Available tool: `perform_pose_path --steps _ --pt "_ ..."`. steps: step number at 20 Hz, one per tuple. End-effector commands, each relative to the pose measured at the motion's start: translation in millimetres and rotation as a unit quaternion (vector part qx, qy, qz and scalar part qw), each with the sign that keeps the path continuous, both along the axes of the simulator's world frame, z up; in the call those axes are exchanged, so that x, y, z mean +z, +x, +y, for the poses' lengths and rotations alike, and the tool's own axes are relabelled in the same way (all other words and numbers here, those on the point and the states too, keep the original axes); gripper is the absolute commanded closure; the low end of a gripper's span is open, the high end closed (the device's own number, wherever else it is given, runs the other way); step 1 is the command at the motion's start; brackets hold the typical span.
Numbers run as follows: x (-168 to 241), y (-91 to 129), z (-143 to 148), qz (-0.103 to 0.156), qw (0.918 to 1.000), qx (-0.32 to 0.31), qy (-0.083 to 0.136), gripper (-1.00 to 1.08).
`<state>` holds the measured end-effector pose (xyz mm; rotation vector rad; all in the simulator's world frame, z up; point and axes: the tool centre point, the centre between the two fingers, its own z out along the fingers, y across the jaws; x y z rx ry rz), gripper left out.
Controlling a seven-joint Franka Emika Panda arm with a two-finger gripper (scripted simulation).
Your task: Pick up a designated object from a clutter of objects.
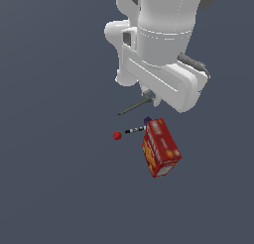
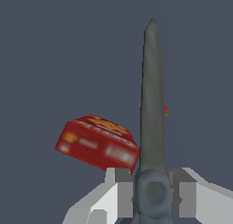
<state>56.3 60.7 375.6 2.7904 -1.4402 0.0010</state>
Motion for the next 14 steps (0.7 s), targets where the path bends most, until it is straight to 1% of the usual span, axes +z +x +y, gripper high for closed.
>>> perform_pose_path --steps 1,7,14 --pt "15.7 7.1 4.7 0.0 1.0 0.0 0.0 1.08" --pt "45.2 21.7 13.7 0.0 1.0 0.0 0.001 1.08" --pt "64.9 32.1 19.7 0.0 1.0 0.0 0.001 1.08"
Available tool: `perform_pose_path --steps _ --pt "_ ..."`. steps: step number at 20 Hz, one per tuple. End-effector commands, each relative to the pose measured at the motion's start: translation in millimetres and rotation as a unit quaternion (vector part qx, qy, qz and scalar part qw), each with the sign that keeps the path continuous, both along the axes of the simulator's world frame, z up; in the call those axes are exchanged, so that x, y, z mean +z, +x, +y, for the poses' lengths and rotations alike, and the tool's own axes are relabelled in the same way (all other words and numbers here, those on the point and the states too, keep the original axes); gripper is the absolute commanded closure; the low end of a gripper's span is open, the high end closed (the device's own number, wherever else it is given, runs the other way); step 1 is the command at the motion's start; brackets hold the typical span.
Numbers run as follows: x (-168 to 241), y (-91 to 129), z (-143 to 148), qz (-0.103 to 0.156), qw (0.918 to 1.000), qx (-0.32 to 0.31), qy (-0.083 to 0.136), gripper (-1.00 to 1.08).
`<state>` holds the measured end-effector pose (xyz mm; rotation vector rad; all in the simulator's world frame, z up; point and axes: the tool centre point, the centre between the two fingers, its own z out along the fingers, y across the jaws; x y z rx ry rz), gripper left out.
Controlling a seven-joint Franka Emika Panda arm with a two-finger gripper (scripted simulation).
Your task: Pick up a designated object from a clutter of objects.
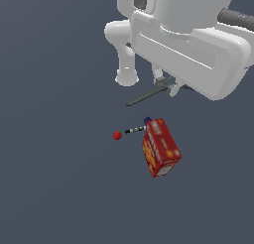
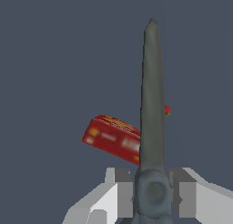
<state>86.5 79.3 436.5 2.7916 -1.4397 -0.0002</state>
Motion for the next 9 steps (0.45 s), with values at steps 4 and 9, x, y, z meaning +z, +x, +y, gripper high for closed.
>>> perform_pose_path --steps 4,9 --pt "9.6 5.1 2.8 0.0 1.0 0.0 0.0 1.08" --pt "11.9 6.5 3.5 0.0 1.0 0.0 0.0 1.08"
